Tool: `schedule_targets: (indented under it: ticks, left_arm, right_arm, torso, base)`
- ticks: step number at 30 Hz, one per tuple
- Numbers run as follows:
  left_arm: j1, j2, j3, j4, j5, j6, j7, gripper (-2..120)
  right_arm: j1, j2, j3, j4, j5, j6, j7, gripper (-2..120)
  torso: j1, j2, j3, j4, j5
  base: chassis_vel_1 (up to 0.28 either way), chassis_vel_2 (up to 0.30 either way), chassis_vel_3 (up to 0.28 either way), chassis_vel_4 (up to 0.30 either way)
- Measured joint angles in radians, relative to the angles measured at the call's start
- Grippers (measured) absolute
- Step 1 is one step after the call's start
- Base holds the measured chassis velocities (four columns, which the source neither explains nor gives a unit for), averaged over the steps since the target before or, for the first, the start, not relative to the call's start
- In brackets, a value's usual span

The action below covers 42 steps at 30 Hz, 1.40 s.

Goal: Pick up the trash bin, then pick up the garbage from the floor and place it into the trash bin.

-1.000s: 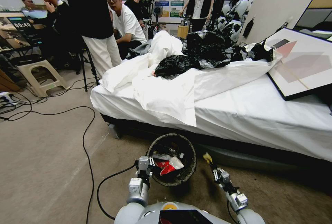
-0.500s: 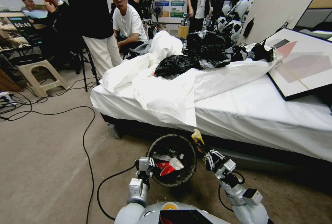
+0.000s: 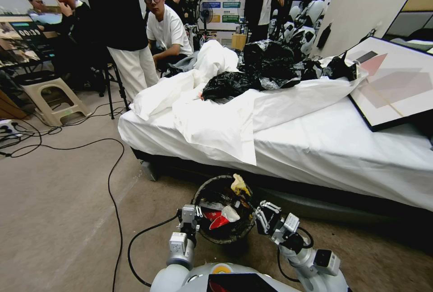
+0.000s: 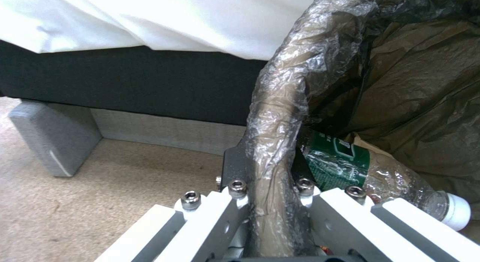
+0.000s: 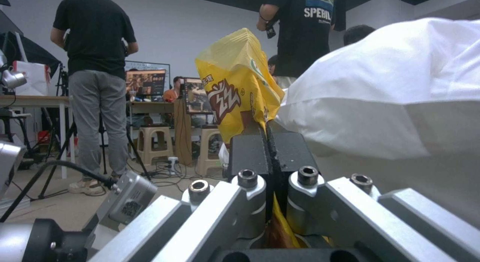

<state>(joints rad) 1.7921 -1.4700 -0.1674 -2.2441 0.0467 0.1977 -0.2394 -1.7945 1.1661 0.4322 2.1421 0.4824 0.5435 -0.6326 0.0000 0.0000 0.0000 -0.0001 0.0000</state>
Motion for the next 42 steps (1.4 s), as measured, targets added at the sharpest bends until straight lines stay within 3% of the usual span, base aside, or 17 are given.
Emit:
schedule_targets:
  ticks: [20, 42]
  left_arm:
    - [0.011, -0.005, 0.014, -0.002, 0.011, -0.001, 0.001, 0]
    - [0.004, 0.0, 0.008, -0.002, 0.01, 0.0, 0.002, 0]
  right_arm:
    - [0.138, 0.022, -0.08, -0.19, -0.059, -0.03, 0.087, 0]
    - [0.122, 0.036, -0.08, -0.207, -0.106, -0.017, 0.098, 82]
  torso:
    - [0.0, 0.0, 0.0, 0.0001, 0.0]
    - [0.0, 0.0, 0.0, 0.0001, 0.0]
  base:
    - [0.0, 0.0, 0.0, 0.0]
    - [0.0, 0.0, 0.0, 0.0]
